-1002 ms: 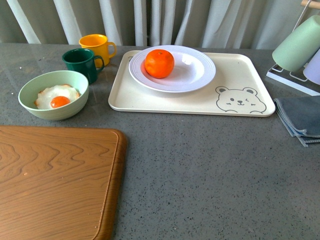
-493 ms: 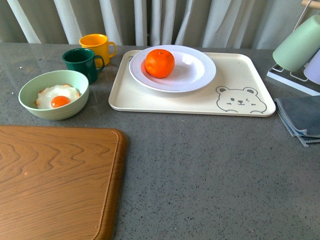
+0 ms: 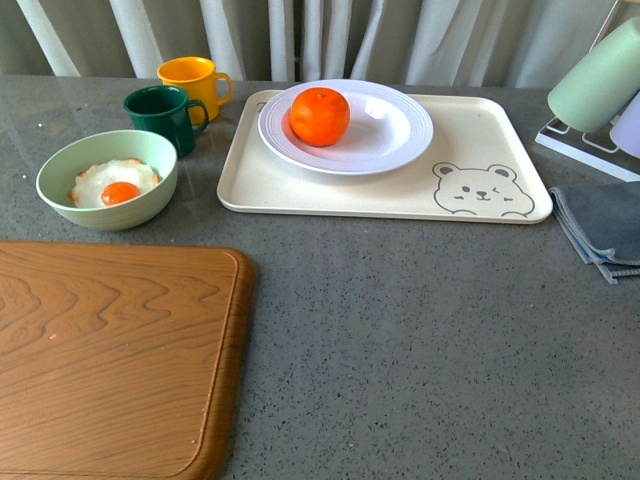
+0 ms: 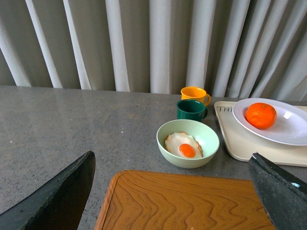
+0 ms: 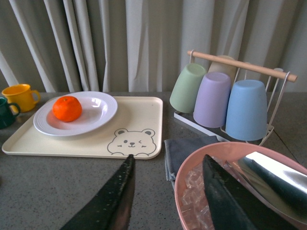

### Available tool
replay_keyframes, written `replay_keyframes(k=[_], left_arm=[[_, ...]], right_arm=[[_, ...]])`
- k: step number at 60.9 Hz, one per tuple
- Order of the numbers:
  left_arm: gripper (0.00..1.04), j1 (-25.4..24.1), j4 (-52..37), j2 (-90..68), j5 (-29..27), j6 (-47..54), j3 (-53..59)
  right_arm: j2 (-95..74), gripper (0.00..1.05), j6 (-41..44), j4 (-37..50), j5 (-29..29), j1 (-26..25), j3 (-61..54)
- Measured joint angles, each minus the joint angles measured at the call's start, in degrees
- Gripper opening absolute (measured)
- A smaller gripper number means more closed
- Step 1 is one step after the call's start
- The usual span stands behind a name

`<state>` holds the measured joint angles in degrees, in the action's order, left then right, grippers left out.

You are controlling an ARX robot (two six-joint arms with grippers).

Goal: Place orange and plate with both arms

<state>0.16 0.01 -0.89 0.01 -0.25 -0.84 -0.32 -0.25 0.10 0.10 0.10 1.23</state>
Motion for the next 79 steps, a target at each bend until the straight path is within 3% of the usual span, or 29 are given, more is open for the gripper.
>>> replay_keyframes(k=[20,79], left_arm=[[0.96,0.0,0.0,0.0,0.0,0.0,0.0],[0.96,0.0,0.0,0.0,0.0,0.0,0.0]], right_arm=[[0.0,0.97,0.0,0.0,0.0,0.0,0.0],[0.0,0.96,0.0,0.0,0.0,0.0,0.0]])
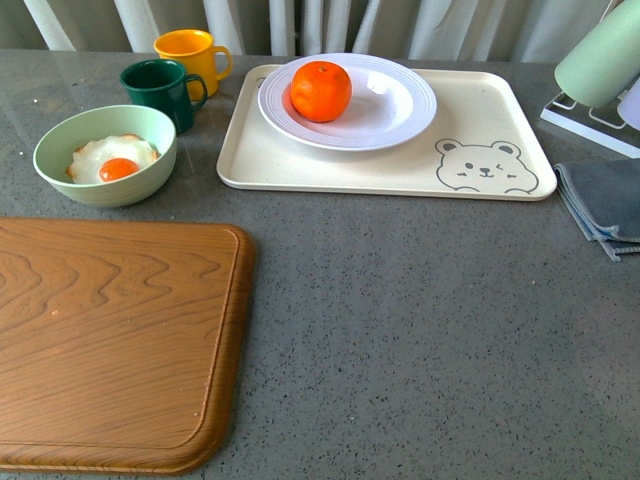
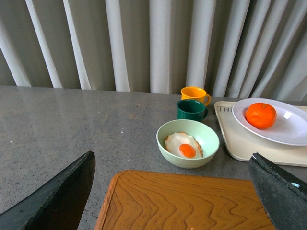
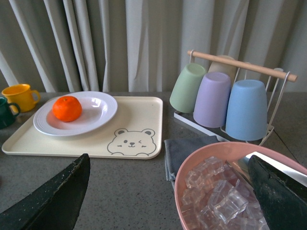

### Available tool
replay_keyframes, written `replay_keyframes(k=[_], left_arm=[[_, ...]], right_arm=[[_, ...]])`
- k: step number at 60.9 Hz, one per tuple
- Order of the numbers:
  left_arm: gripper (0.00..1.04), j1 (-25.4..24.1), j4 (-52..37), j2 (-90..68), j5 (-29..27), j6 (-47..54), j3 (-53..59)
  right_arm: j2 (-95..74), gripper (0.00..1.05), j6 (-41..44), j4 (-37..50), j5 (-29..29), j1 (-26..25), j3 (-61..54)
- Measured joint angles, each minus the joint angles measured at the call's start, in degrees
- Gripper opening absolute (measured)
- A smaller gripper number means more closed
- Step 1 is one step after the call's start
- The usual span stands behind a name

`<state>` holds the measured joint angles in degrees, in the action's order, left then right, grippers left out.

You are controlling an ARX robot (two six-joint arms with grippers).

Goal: Place orange and plate with both arms

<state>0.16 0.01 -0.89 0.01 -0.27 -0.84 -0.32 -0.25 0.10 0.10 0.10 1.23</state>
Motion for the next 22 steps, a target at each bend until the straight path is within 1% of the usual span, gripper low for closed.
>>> replay_keyframes(k=[22], left_arm=[[0.96,0.0,0.0,0.0,0.0,0.0,0.0]], right_arm=[[0.0,0.96,0.0,0.0,0.0,0.0,0.0]])
